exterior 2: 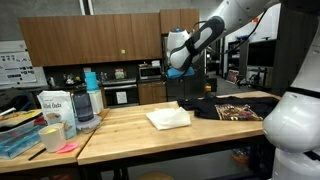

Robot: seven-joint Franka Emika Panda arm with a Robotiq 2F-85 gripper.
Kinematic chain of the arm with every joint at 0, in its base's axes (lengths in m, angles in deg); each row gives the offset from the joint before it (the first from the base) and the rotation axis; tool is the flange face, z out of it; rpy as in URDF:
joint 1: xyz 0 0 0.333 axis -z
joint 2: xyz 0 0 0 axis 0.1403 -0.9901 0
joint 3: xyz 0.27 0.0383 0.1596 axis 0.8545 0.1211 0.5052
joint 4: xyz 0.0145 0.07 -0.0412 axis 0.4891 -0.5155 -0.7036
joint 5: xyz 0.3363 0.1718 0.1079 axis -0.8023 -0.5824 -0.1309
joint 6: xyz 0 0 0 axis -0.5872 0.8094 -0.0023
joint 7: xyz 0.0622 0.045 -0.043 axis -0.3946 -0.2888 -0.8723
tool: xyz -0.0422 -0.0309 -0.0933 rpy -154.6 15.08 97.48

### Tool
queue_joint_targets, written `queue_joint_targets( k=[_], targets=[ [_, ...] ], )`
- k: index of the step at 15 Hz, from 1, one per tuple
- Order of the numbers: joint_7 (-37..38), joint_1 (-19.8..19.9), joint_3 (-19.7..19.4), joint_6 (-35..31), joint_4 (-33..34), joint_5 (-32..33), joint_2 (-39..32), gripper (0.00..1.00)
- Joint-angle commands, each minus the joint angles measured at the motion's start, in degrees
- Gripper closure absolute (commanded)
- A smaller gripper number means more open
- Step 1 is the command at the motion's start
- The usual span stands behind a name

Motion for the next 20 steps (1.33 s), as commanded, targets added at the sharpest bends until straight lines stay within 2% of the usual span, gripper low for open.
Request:
queue_joint_targets(
  k=[1, 5, 12, 15, 20],
  targets=[
    [2.8, 1.3, 1.3, 0.3, 4.0, -1.3, -2.2, 0.0],
    [7.4, 1.5, 1.5, 3.2, 8.7, -0.5, -4.3, 0.0],
    [14.7, 1.3, 0.2, 16.1, 14.1, -0.2, -6.1, 0.0],
    [16.2, 1.3, -0.5, 21.0, 15.0, -0.3, -6.8, 0.0],
    [15.8, 1.0, -1.4, 26.2, 18.3, 3.5, -10.1, 0.0]
  ],
)
